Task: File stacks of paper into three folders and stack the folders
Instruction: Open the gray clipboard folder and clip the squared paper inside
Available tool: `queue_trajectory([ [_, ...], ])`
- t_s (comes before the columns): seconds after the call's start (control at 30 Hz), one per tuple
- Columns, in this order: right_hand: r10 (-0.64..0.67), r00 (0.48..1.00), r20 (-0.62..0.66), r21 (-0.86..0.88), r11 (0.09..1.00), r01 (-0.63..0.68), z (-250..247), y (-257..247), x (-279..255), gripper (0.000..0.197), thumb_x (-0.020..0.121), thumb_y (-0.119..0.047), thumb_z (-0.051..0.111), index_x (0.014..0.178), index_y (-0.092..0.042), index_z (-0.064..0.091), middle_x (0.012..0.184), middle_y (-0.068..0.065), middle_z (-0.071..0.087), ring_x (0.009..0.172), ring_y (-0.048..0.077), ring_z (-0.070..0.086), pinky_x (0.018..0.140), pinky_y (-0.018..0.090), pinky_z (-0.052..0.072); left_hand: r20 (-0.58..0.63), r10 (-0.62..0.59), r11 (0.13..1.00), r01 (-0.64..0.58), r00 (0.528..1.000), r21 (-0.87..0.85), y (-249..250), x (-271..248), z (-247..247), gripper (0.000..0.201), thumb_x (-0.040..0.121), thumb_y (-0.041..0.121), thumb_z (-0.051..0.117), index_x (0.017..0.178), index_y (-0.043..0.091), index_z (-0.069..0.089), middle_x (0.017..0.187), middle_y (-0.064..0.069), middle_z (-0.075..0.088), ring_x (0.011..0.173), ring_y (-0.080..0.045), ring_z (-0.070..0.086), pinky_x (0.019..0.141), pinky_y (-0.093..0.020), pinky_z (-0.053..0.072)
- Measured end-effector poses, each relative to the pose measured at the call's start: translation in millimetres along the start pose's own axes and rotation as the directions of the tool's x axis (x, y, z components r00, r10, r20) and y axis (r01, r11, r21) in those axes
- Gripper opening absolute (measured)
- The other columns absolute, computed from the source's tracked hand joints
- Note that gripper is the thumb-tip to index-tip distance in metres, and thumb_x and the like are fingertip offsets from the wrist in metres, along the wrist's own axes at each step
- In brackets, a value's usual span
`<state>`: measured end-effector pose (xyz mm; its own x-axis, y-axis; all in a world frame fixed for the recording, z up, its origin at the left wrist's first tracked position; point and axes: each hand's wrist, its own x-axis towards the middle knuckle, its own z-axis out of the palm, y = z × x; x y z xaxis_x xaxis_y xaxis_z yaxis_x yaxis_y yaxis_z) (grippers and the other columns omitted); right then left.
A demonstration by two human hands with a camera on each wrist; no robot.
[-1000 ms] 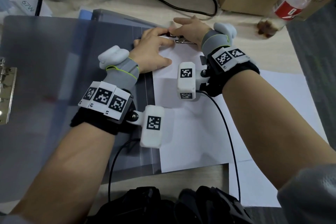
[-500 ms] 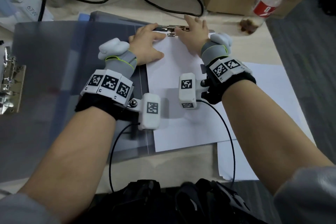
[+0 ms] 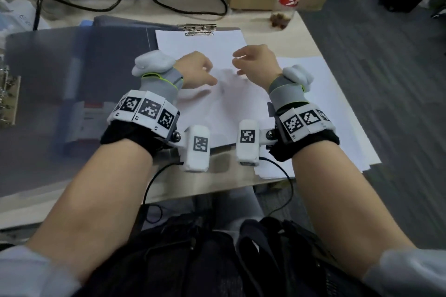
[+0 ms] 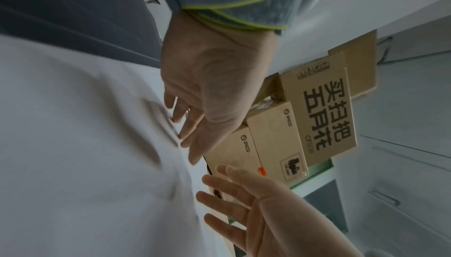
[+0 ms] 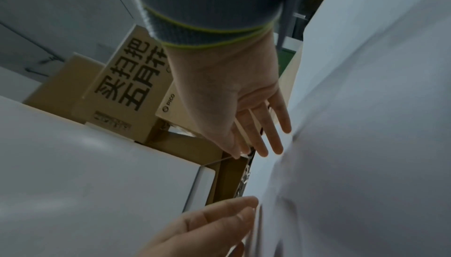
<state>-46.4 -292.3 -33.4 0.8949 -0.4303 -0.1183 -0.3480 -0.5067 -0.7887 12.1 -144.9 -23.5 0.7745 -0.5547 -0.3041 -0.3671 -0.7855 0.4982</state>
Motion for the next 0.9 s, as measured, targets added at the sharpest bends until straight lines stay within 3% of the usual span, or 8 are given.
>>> queue_trajectory([
  [0.07, 0.036, 0.998, -0.054, 0.014, 0.999, -0.035, -14, 13, -19, 0.026, 0.084, -0.016, 0.057, 0.109, -0.013, 0.066, 0.1, 0.005, 0.069, 0.084, 0.024, 0.071, 0.066, 0.023, 0.052, 0.014, 0.036, 0.999, -0.036, 0.999, -0.018, 15, -8, 10, 0.04, 0.088, 0.023, 0.062, 0.125, 0.008, 0.056, 0.129, -0.007, 0.056, 0.12, -0.025, 0.052, 0.098, -0.028, 0.038],
  [0.17, 0.093, 0.983, -0.161, -0.016, 0.995, -0.097, -35, 37, -44, 0.026, 0.082, -0.015, 0.06, 0.107, -0.013, 0.066, 0.101, 0.005, 0.07, 0.09, 0.025, 0.069, 0.083, 0.035, 0.055, 0.038, 0.108, 0.994, -0.107, 0.993, -0.036, 42, -21, 24, 0.047, 0.09, 0.023, 0.061, 0.134, 0.009, 0.051, 0.139, -0.006, 0.052, 0.128, -0.022, 0.048, 0.103, -0.027, 0.035],
  [0.27, 0.136, 0.951, -0.278, -0.105, 0.98, -0.17, -57, 62, -66, 0.029, 0.083, -0.014, 0.062, 0.112, -0.013, 0.065, 0.114, 0.005, 0.066, 0.103, 0.022, 0.063, 0.085, 0.026, 0.049, 0.057, 0.197, 0.979, -0.193, 0.979, -0.072, 68, -30, 42, 0.046, 0.091, 0.018, 0.059, 0.135, 0.01, 0.051, 0.141, -0.005, 0.05, 0.132, -0.019, 0.045, 0.106, -0.026, 0.033],
  [0.4, 0.234, 0.893, -0.385, -0.189, 0.927, -0.325, -85, 100, -91, 0.04, 0.084, -0.016, 0.061, 0.124, -0.014, 0.058, 0.131, 0.004, 0.056, 0.12, 0.024, 0.052, 0.089, 0.028, 0.044, 0.068, 0.305, 0.948, -0.295, 0.95, -0.121, 103, -38, 68, 0.039, 0.088, 0.013, 0.061, 0.127, 0.01, 0.059, 0.129, -0.006, 0.06, 0.121, -0.019, 0.055, 0.102, -0.027, 0.041],
  [0.53, 0.354, 0.862, -0.364, -0.29, 0.836, -0.466, -99, 124, -101, 0.047, 0.081, -0.023, 0.066, 0.124, -0.011, 0.055, 0.13, 0.009, 0.055, 0.123, 0.028, 0.048, 0.095, 0.034, 0.045, 0.095, 0.344, 0.93, -0.324, 0.934, -0.173, 127, -39, 89, 0.035, 0.086, 0.007, 0.06, 0.121, 0.009, 0.063, 0.124, -0.005, 0.064, 0.116, -0.019, 0.059, 0.102, -0.03, 0.045],
  [0.7, 0.398, 0.85, -0.344, -0.303, 0.81, -0.502, -104, 142, -112, 0.058, 0.069, -0.036, 0.078, 0.117, -0.01, 0.057, 0.128, 0.011, 0.049, 0.122, 0.031, 0.046, 0.096, 0.042, 0.045, 0.113, 0.322, 0.945, -0.312, 0.94, -0.099, 144, -37, 115, 0.035, 0.086, 0.01, 0.06, 0.121, 0.01, 0.063, 0.125, -0.005, 0.063, 0.117, -0.02, 0.058, 0.094, -0.024, 0.045],
  [0.8, 0.399, 0.845, -0.357, -0.254, 0.829, -0.498, -106, 150, -117, 0.066, 0.07, -0.038, 0.078, 0.125, -0.011, 0.053, 0.133, 0.011, 0.045, 0.127, 0.029, 0.039, 0.099, 0.04, 0.041, 0.084, 0.292, 0.956, -0.29, 0.953, -0.045, 148, -34, 124, 0.034, 0.085, 0.011, 0.061, 0.119, 0.011, 0.065, 0.122, -0.004, 0.065, 0.115, -0.019, 0.058, 0.081, -0.019, 0.039],
  [0.9, 0.372, 0.847, -0.379, -0.224, 0.851, -0.474, -107, 152, -118, 0.061, 0.071, -0.035, 0.079, 0.122, -0.013, 0.053, 0.13, 0.007, 0.049, 0.126, 0.028, 0.037, 0.095, 0.037, 0.038, 0.071, 0.275, 0.961, -0.274, 0.959, -0.027, 151, -30, 127, 0.034, 0.084, 0.01, 0.061, 0.118, 0.01, 0.066, 0.122, -0.005, 0.065, 0.114, -0.02, 0.059, 0.08, -0.02, 0.039],
])
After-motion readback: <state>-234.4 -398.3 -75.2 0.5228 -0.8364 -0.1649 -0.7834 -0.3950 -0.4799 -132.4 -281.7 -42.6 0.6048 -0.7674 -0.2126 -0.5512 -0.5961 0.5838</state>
